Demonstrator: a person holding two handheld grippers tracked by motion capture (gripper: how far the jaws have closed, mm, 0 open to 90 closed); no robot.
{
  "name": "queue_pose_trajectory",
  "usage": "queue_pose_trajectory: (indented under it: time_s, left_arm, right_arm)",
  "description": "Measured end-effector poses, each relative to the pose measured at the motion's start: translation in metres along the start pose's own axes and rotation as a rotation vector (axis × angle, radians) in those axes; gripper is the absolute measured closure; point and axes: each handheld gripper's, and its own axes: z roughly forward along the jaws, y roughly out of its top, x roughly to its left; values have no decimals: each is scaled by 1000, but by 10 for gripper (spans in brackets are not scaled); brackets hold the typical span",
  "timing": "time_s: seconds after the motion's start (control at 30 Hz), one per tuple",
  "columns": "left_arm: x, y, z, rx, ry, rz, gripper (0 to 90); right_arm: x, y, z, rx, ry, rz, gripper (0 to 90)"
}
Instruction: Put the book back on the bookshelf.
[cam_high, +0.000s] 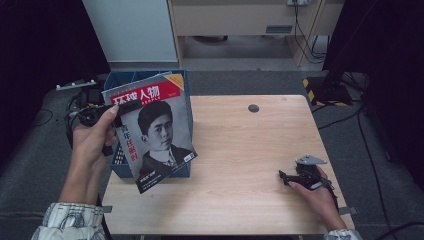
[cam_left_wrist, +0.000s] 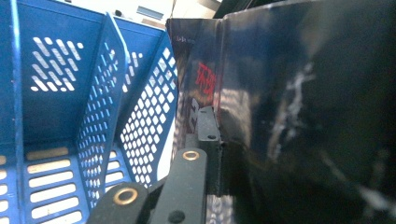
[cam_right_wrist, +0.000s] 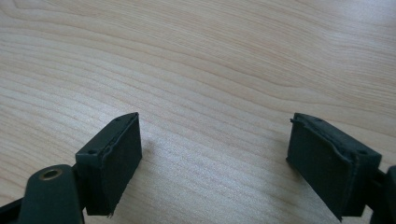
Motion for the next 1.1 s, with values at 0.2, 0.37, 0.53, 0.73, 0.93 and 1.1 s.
queue_pose_trajectory:
  time_s: [0.2, 0.37, 0.53, 0.73, 0.93, 1.1]
  left_arm:
    - [6, 0, -6, -4, 13, -8, 861]
    - [8, 1, -10, -10, 19, -10, 862]
    - [10, 2, -13, -13, 20, -9, 861]
    - [12, 2, -14, -15, 22, -19, 861]
    - [16, 3, -19, -29, 26, -32, 861]
    - [19, 4, -25, -45, 32, -36, 860]
  right_arm:
    - [0, 0, 0, 0, 0, 0, 178]
    - [0, 0, 0, 0, 0, 0, 178]
    - [0, 0, 0, -1, 0, -1, 178]
    - [0, 0, 0, -1, 0, -1, 178]
    - [0, 0, 0, -1, 0, -1, 178]
    - [0, 0, 0, -1, 0, -3, 178]
